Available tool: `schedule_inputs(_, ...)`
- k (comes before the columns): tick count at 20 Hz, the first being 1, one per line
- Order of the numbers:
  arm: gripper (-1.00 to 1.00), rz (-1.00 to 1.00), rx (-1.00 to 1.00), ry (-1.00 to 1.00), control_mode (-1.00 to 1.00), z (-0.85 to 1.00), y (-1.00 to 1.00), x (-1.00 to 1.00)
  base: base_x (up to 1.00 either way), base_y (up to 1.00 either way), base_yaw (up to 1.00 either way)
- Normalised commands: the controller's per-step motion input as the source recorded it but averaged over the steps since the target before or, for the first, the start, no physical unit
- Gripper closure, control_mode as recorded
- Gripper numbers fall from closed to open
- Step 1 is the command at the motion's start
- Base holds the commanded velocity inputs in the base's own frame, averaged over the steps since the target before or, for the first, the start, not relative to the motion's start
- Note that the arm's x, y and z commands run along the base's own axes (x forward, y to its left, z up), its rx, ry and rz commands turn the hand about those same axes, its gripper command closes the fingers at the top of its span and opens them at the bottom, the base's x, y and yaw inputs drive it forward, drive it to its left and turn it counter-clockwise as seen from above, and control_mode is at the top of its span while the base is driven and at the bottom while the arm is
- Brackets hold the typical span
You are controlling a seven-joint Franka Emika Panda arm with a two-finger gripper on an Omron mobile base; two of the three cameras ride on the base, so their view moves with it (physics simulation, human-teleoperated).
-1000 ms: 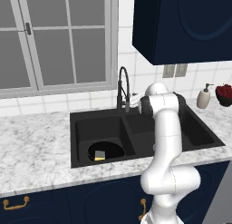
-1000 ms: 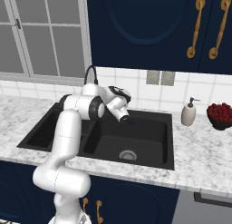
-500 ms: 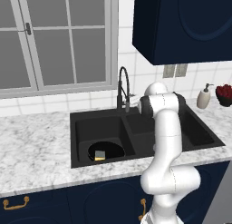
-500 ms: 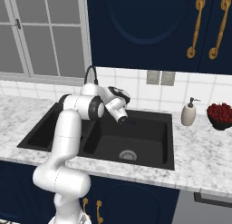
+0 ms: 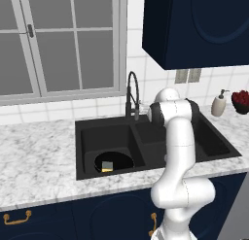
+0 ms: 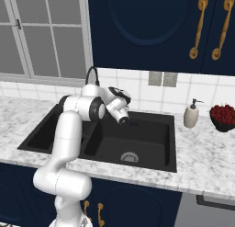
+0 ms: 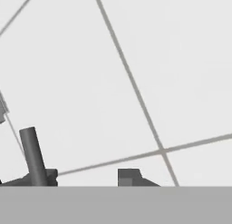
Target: Pick the pan and sponge and place them into the sink. Then turn on the water.
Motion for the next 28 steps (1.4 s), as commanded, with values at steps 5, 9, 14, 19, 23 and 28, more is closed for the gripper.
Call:
schedule_inputs(5, 1.0, 0.0, 0.27, 0.24, -1.0, -0.16, -0.95, 0.01, 0.0, 0.0, 0.0)
schedule_inputs(9, 1.0, 0.0, 0.27, 0.22, -1.0, -0.2, -1.0, 0.0, 0.0, 0.0, 0.0)
schedule_inputs(14, 1.0, 0.0, 0.24, 0.16, -1.0, -0.22, -0.92, -0.01, 0.0, 0.0, 0.0)
schedule_inputs(19, 1.0, 0.0, 0.22, 0.07, -1.0, -0.25, -0.67, -0.35, 0.0, 0.0, 0.0)
schedule_inputs(23, 1.0, 0.0, 0.21, 0.01, -1.0, -0.07, -0.46, -0.54, 0.0, 0.0, 0.0)
schedule_inputs(28, 1.0, 0.0, 0.22, -0.06, -1.0, 0.28, -0.33, -0.81, 0.0, 0.0, 0.0)
